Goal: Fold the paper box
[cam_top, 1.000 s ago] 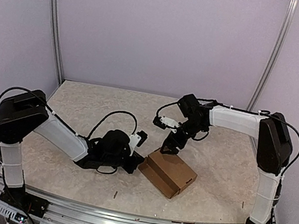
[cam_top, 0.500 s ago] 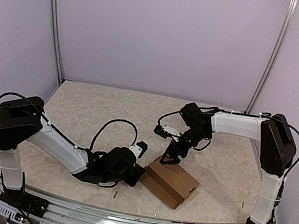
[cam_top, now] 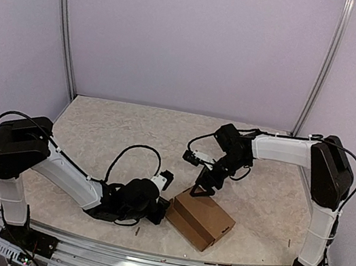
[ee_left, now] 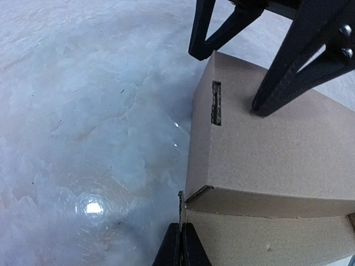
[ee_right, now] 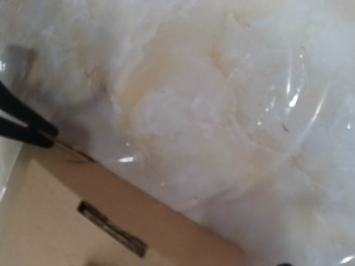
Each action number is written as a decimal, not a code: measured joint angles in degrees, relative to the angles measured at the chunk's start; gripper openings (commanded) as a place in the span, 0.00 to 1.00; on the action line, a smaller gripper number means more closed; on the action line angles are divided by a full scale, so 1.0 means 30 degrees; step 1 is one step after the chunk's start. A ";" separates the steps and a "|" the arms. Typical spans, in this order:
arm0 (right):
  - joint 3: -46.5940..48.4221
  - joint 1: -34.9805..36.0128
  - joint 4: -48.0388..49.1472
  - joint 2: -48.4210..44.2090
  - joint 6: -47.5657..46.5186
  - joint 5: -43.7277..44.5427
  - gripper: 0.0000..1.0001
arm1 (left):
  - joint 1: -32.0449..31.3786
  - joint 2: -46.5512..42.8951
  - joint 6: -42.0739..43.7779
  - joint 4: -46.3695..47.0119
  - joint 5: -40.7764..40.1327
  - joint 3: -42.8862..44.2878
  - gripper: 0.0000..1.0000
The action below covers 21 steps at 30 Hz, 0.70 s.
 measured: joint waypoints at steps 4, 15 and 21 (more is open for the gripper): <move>-0.0058 0.0000 0.0160 0.0000 -0.0058 -0.0022 0.75 | -0.0386 -0.0226 0.0532 0.1581 -0.0066 -0.1166 0.05; -0.0277 0.0000 0.0306 -0.0022 -0.0495 -0.0197 0.75 | -0.1290 0.0066 0.2535 0.3548 -0.1341 -0.1821 0.05; -0.0277 0.0000 0.0306 -0.0022 -0.0503 -0.0153 0.75 | -0.1501 0.0291 0.3009 0.4014 -0.1960 -0.1872 0.05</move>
